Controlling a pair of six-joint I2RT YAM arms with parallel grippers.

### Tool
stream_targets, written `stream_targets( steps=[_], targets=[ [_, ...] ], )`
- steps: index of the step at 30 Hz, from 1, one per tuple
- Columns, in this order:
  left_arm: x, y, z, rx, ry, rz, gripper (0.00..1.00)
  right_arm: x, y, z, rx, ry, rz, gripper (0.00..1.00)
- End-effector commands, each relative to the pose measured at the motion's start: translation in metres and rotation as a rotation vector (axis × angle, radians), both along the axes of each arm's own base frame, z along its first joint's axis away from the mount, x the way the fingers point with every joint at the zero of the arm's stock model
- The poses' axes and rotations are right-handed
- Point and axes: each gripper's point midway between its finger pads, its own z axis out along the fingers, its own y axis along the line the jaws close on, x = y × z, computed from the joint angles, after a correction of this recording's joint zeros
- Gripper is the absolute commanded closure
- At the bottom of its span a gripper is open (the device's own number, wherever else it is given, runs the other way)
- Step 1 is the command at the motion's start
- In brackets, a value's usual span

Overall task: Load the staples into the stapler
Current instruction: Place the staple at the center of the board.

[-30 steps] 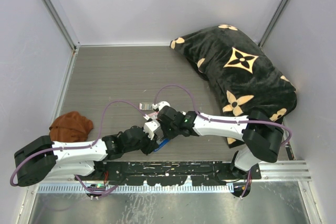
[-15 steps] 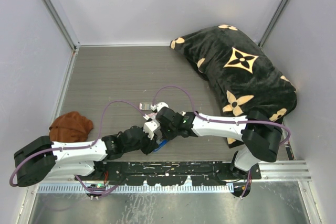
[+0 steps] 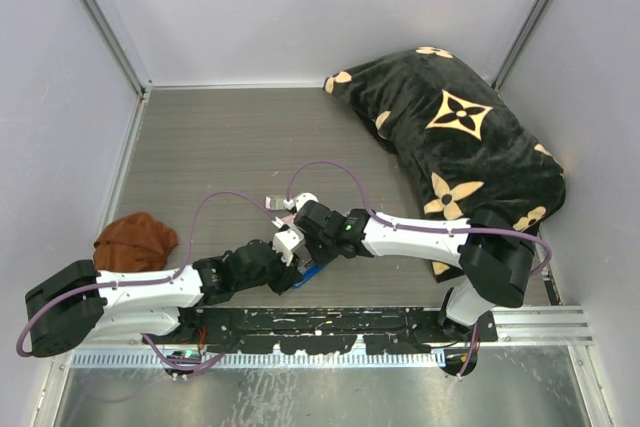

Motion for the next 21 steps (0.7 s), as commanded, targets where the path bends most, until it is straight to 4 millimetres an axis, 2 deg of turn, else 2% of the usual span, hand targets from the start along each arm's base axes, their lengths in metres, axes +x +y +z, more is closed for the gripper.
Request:
stream_targets(
  steps=[1,9,21],
  targets=[
    [0.002,-0.011,0.016,-0.042,-0.032,-0.023,0.87,0.018,0.032,0.033,0.117,-0.081,-0.004,0.86],
    [0.002,-0.011,0.015,-0.041,-0.029,-0.028,0.88,0.021,0.036,0.031,0.122,-0.080,-0.011,0.86],
    [0.002,-0.011,0.016,-0.042,-0.031,-0.026,0.88,0.013,0.030,0.020,0.125,-0.051,-0.028,0.86]
  ],
)
